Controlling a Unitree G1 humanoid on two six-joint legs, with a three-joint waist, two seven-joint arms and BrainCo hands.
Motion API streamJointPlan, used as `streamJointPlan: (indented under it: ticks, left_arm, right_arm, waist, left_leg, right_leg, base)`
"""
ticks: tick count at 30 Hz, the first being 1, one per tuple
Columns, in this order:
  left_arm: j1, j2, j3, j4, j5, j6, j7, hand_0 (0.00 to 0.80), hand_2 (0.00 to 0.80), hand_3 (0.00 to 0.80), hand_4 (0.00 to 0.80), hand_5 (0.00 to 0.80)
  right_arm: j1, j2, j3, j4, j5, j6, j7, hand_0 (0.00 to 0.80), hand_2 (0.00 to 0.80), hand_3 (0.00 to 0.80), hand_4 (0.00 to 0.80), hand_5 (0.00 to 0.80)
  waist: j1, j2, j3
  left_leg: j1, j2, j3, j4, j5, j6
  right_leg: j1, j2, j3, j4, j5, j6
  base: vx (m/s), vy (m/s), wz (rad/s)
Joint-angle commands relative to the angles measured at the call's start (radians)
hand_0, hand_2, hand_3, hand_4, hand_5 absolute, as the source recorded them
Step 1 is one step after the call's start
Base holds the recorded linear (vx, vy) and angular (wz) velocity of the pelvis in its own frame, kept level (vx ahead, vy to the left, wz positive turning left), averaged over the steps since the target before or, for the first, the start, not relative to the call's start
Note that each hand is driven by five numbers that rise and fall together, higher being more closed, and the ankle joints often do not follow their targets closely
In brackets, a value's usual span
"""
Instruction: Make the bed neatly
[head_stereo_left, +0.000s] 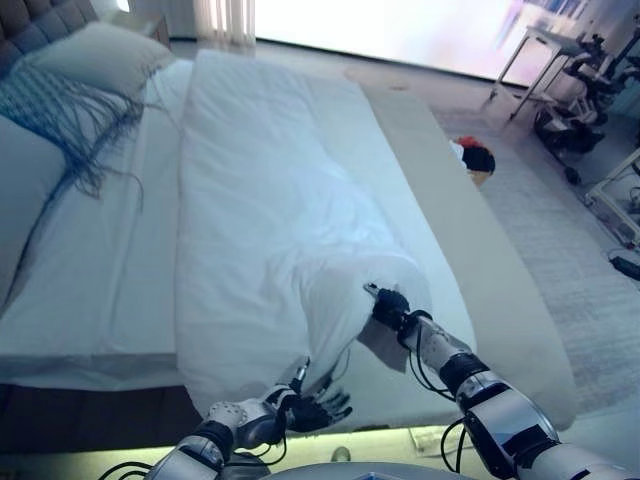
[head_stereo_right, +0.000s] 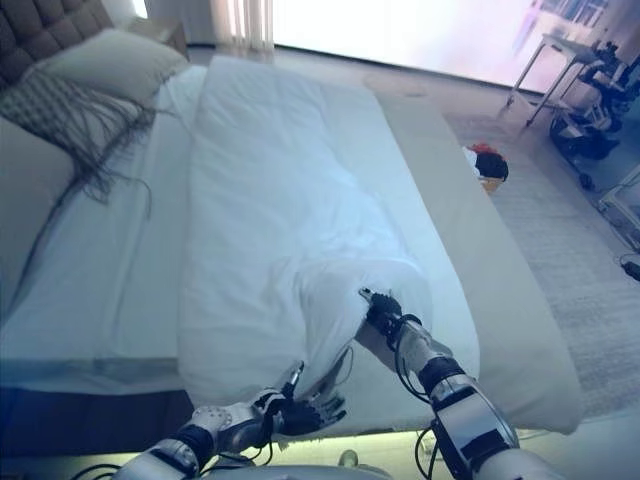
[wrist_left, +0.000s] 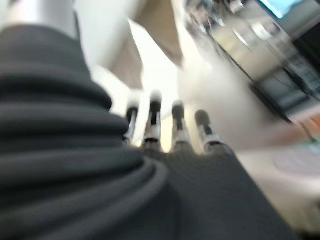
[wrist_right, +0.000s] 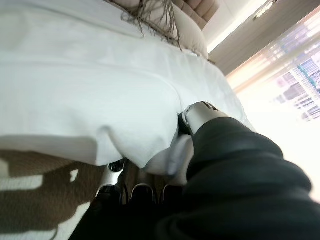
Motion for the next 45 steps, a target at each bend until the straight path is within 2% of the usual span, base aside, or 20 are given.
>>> streamJointPlan:
  ticks: [1, 5, 9, 18, 20, 26, 35, 42, 45]
  left_arm:
    - [-0.133, -0.085, -0.034, 0.08, -0.003, 0.034, 0.033, 0.0, 0.0, 0.0, 0.0, 0.0]
    - [-0.142, -0.079, -0.027, 0.105, 0.038, 0.042, 0.006, 0.0, 0.0, 0.0, 0.0, 0.0]
    - [-0.143, -0.076, -0.025, 0.098, 0.006, -0.006, -0.048, 0.0, 0.0, 0.0, 0.0, 0.0]
    - [-0.205, -0.086, 0.012, -0.033, -0.171, -0.195, -0.118, 0.0, 0.0, 0.0, 0.0, 0.0]
    - [-0.215, -0.095, 0.022, -0.06, -0.189, -0.24, -0.166, 0.0, 0.0, 0.0, 0.0, 0.0]
    - [-0.206, -0.118, 0.019, -0.143, -0.216, -0.302, -0.256, 0.0, 0.0, 0.0, 0.0, 0.0]
    - [-0.138, -0.146, -0.001, -0.173, -0.259, -0.373, -0.325, 0.0, 0.0, 0.0, 0.0, 0.0]
    - [-0.093, -0.148, 0.025, -0.181, -0.304, -0.484, -0.365, 0.0, 0.0, 0.0, 0.0, 0.0]
    - [-0.057, -0.153, 0.017, -0.192, -0.304, -0.568, -0.375, 0.0, 0.0, 0.0, 0.0, 0.0]
  right_arm:
    - [-0.248, -0.073, -0.004, -0.086, 0.081, -0.073, 0.018, 0.8, 0.8, 0.8, 0.8, 0.8]
    - [-0.281, -0.101, -0.008, -0.088, 0.105, -0.069, 0.013, 0.8, 0.8, 0.8, 0.8, 0.8]
    - [-0.296, -0.11, -0.01, -0.086, 0.114, -0.062, 0.026, 0.8, 0.8, 0.8, 0.8, 0.8]
    - [-0.262, -0.104, -0.023, -0.07, 0.099, -0.05, 0.027, 0.8, 0.8, 0.8, 0.8, 0.8]
    - [-0.245, -0.101, -0.029, -0.064, 0.091, -0.053, 0.032, 0.8, 0.8, 0.8, 0.8, 0.8]
    - [-0.195, -0.092, -0.041, -0.071, 0.082, -0.06, 0.024, 0.8, 0.8, 0.8, 0.8, 0.8]
    - [-0.143, -0.087, -0.057, -0.064, 0.067, -0.055, 0.027, 0.8, 0.8, 0.8, 0.8, 0.8]
    - [-0.114, -0.084, -0.071, -0.064, 0.067, -0.056, 0.018, 0.8, 0.8, 0.8, 0.8, 0.8]
    - [-0.1, -0.091, -0.082, -0.066, 0.066, -0.054, 0.016, 0.8, 0.8, 0.8, 0.8, 0.8]
  waist:
    - [0.027, 0.009, 0.117]
    - [0.031, 0.0, 0.148]
    - [0.029, -0.005, 0.161]
    - [0.022, 0.003, 0.149]
    - [0.021, 0.007, 0.145]
    - [0.023, 0.011, 0.13]
    - [0.03, 0.006, 0.094]
    - [0.042, 0.0, 0.081]
    - [0.051, 0.001, 0.08]
  left_leg:
    - [0.001, 0.043, -0.015, 0.006, -0.041, 0.014]
    - [-0.034, 0.047, -0.03, 0.003, -0.032, 0.009]
    - [-0.049, 0.05, -0.036, -0.004, -0.028, 0.004]
    - [-0.033, 0.054, -0.036, -0.004, -0.029, -0.002]
    - [-0.025, 0.055, -0.038, -0.001, -0.031, -0.003]
    - [-0.005, 0.053, -0.043, -0.003, -0.041, -0.005]
    - [0.035, 0.052, -0.038, -0.009, -0.056, -0.005]
    - [0.051, 0.054, -0.041, -0.009, -0.065, -0.006]
    - [0.052, 0.052, -0.049, -0.009, -0.067, -0.006]
  right_leg:
    - [0.009, -0.078, -0.028, 0.018, 0.031, 0.096]
    - [-0.017, -0.073, -0.03, 0.008, 0.042, 0.096]
    - [-0.036, -0.068, -0.034, 0.0, 0.049, 0.094]
    - [-0.021, -0.068, -0.039, 0.002, 0.041, 0.088]
    - [-0.011, -0.071, -0.038, 0.004, 0.038, 0.087]
    - [0.011, -0.075, -0.042, 0.002, 0.031, 0.09]
    - [0.048, -0.077, -0.054, 0.001, 0.022, 0.093]
    - [0.069, -0.076, -0.065, -0.002, 0.015, 0.095]
    - [0.075, -0.077, -0.075, -0.004, 0.015, 0.095]
  base:
    - [-0.085, -0.091, -0.04]
    - [-0.084, -0.072, 0.01]
    - [-0.057, -0.034, 0.01]
    - [0.004, 0.0, 0.0]
    - [0.052, 0.004, 0.01]
    - [0.047, 0.006, 0.03]
    - [0.068, 0.003, 0.02]
    - [0.037, -0.01, 0.04]
    - [0.011, -0.005, 0.03]
